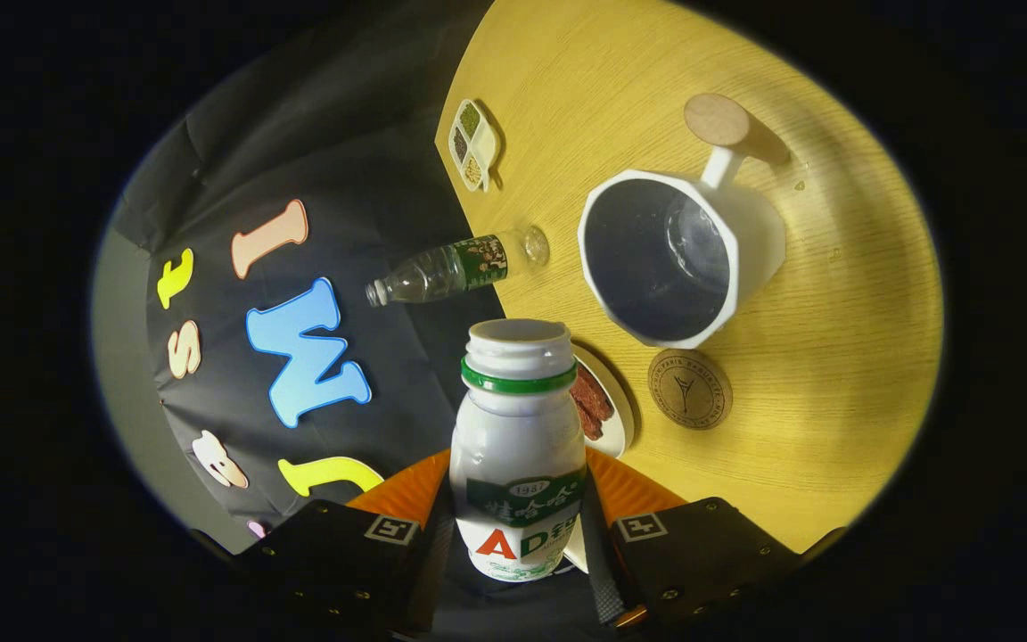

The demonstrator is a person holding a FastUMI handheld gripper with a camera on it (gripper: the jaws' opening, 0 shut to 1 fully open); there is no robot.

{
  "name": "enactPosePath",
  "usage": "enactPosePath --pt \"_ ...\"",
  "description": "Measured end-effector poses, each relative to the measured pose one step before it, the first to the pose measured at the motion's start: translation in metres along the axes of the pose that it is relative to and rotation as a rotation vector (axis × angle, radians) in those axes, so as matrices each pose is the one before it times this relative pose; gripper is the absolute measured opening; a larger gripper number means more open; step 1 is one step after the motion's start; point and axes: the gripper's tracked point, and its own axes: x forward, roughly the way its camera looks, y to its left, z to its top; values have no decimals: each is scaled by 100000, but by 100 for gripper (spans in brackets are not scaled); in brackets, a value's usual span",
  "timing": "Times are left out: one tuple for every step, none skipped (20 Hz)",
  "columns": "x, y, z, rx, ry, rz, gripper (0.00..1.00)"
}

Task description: Take the bottle from table, then pour the juice into the cup, finally place the bottle on the coaster

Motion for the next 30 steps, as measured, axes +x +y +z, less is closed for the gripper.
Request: enactPosePath --pt "-21 58 152 -192 -222 -97 66" --pt "69 -70 9 -347 -11 -55 66" --pt "-132 -15 72 -452 182 -124 66" --pt "-108 -216 31 -690 250 -481 66" --pt "7 -128 -89 -640 143 -322 66" --pt "-128 -158 35 -413 142 -473 66" --pt "-89 -57 92 -435 -98 -277 66" --pt "-46 -159 41 -489 13 -325 66" --pt "-28 -130 -60 -645 81 -396 66" --pt "-36 -144 -22 -678 299 -239 66" --pt "-8 -157 -194 -806 446 -421 66" --pt "-12 -119 -14 -758 264 -315 66" --pt "93 7 79 -476 -131 52 66" --pt "14 -5 130 -424 -247 4 66" --pt "-74 -87 50 -524 -299 -232 66" --pt "-31 -73 157 -506 -364 -67 66" --pt "-53 -5 141 -773 -327 -206 66" --pt "-30 -73 89 -1491 -216 -364 65" --pt "58 -76 29 -1725 -162 -521 66" --pt "-4 57 123 -1232 -315 211 66" --pt "-160 229 238 -822 -513 687 66" --pt "-15 104 200 -952 -583 339 66" --pt "69 55 62 -1279 -401 -101 66" --pt "38 -2 78 -1475 -312 -40 66" --pt "41 13 80 -1614 35 -43 66" --pt "-36 -94 -40 -2132 179 -379 66" --pt "-62 -75 37 -2556 -69 -162 66" --pt "-117 19 199 -2699 -400 -5 66" --pt "-50 149 72 -2896 -470 68 66" --pt "-53 193 106 -2958 -459 179 66"
